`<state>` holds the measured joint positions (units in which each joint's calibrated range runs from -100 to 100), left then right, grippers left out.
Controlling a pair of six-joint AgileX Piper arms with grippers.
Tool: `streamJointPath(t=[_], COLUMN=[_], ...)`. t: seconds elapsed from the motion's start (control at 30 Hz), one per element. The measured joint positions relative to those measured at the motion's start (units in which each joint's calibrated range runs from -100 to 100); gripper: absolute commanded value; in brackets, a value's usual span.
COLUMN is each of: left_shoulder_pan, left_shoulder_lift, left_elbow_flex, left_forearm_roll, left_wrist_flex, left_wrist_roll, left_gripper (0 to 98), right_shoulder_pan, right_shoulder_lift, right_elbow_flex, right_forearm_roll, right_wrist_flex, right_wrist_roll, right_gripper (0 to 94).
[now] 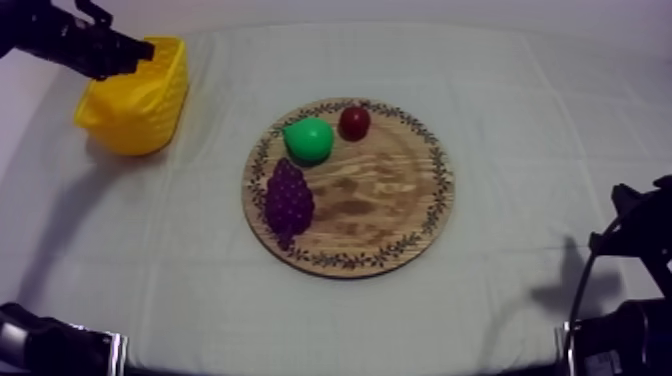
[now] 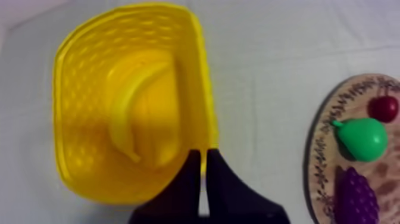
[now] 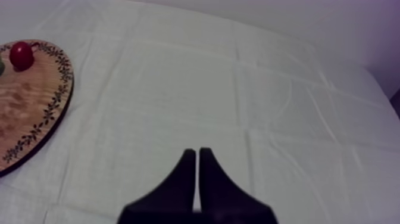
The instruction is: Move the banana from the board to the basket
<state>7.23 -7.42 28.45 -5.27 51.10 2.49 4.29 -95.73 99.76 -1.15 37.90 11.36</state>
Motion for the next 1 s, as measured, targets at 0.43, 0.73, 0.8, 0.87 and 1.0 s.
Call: streamJointPath(t=[0.43, 0.73, 0.8, 0.87, 1.0], left_shoulder_pan=[-0.9, -6.5, -7.4, -8.0, -8.6], left_shoulder_lift=[-33.7, -57.4, -61.9, -66.5, -73.9], left_elbow_flex=[26.8, 45.9, 49.2, 52.8, 58.9], left_forearm_roll=[7.42, 10.97, 10.97, 10.89, 10.73], left_wrist_flex=[-4.8, -5.9, -5.7, -5.3, -4.4], left_wrist_roll=[-5.3, -10.1, -10.0, -10.0, -10.1], left_gripper=[10.5, 3.2, 1.7, 0.9, 0.4], right_shoulder_pan=[0.0, 0.0, 0.0, 0.0, 0.0], right_shoulder_lift=[0.0, 0.0, 0.0, 0.0, 0.0], right_elbow_flex=[0.0, 0.0, 0.0, 0.0, 0.0], right_forearm_roll=[0.0, 0.0, 0.0, 0.0, 0.0], right_wrist_flex=[0.0, -0.1, -0.1, -0.1, 0.0], right_wrist_roll=[0.1, 0.1, 0.1, 0.1, 0.1], right_gripper=[0.3, 0.3, 0.3, 0.3, 0.3])
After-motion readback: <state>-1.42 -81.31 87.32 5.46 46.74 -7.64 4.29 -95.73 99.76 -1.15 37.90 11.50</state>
